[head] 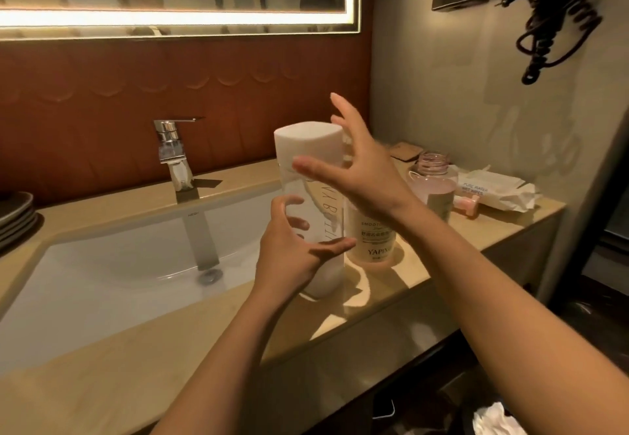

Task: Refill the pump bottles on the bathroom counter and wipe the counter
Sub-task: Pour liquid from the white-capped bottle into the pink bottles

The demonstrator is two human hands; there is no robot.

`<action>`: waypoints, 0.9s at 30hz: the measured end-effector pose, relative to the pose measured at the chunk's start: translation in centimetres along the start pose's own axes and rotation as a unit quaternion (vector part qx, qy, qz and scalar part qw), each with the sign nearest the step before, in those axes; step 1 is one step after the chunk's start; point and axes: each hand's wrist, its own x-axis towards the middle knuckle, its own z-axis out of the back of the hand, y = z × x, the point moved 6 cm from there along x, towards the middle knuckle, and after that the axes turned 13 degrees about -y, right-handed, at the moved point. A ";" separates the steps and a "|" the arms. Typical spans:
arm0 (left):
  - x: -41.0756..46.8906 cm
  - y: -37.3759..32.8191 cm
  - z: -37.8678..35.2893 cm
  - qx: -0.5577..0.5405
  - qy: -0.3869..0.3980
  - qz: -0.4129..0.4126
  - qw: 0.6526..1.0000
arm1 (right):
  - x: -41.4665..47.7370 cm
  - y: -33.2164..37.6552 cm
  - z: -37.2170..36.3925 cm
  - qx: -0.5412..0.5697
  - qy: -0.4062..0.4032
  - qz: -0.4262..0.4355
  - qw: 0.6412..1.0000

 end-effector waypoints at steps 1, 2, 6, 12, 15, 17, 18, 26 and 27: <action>0.0 0.0 0.0 0.010 -0.005 -0.003 1.000 | -0.7 -0.7 -0.1 0.004 -0.004 -0.013 1.000; 0.0 -0.1 0.1 0.020 -0.012 -0.007 1.000 | -1.4 -1.2 -0.2 0.000 -0.005 -0.017 1.000; -0.2 -0.5 0.4 0.037 -0.039 -0.019 0.998 | -2.8 -1.4 -0.5 -0.022 -0.018 0.007 1.000; -0.3 -1.6 0.9 0.081 -0.040 -0.051 0.995 | -2.0 -0.1 -0.1 -0.053 -0.040 0.076 0.995; 0.2 -2.6 1.4 0.064 -0.037 -0.060 0.995 | -0.7 1.3 0.3 -0.037 -0.033 0.122 0.991; 0.8 -3.3 1.7 0.022 -0.030 -0.049 0.998 | 0.7 2.2 0.9 -0.018 -0.026 0.138 0.990; 1.1 -3.6 1.8 -0.001 -0.026 -0.042 0.999 | 1.5 2.4 1.2 -0.014 -0.023 0.142 0.989; 3.0 -4.2 0.4 -0.076 -0.040 -0.027 0.996 | 9.4 2.0 4.1 -0.015 -0.045 0.124 0.991; 3.0 -4.1 -0.1 -0.073 -0.040 -0.025 0.996 | 10.3 1.6 4.5 -0.009 -0.050 0.112 0.992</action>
